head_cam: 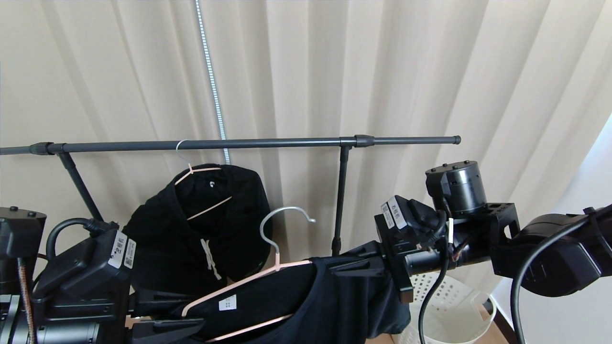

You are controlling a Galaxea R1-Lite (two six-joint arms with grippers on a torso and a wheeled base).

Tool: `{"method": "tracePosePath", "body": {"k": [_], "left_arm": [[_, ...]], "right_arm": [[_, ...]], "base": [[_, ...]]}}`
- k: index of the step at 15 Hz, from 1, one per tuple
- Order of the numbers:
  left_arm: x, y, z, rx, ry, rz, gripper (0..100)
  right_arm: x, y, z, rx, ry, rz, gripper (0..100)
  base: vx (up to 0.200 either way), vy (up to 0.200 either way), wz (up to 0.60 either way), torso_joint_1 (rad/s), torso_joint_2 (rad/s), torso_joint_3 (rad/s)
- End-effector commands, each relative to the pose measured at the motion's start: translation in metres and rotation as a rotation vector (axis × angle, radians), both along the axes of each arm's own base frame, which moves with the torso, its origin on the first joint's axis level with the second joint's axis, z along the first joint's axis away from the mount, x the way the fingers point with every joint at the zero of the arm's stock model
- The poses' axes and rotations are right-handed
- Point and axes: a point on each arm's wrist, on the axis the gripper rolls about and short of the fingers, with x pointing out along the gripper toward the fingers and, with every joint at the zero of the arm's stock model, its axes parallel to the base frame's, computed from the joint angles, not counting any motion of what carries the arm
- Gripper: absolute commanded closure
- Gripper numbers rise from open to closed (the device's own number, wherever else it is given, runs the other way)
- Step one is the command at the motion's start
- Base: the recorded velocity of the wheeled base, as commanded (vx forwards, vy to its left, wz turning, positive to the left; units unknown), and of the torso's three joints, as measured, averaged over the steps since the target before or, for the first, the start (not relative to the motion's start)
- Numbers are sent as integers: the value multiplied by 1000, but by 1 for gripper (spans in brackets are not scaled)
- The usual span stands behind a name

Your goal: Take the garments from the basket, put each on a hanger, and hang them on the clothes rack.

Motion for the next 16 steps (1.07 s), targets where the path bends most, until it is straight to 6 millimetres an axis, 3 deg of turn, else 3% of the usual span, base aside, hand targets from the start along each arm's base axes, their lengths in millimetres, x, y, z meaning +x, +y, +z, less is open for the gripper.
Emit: {"method": "tracePosePath", "body": {"k": [1,5,8,10,13,16], "left_arm": [[-1,0,2,-2,-7,2,0],[-3,6,9,-11,-41,37,0],[-13,20,19,-22,-104,136,0],[-16,24,24,-8,-106,250,0],[-19,25,23,47,-88,414,0],[-21,12,22,54,-31,534,0]], "right_arm": [[-5,-3,6,10,-15,2,100],[-11,-7,11,8,-28,-9,100],[-8,-8,20,-52,-43,-209,100],[-9,-8,25,-39,-7,-253,100],[-20,-16,43,-23,-21,-358,100],[-31,-17,50,-9,6,-413,100]], "base": [[0,0,0,0,0,0],[0,0,0,0,0,0],[0,0,0,0,0,0],[0,0,0,0,0,0],[0,0,0,0,0,0],[0,0,0,0,0,0]]}}
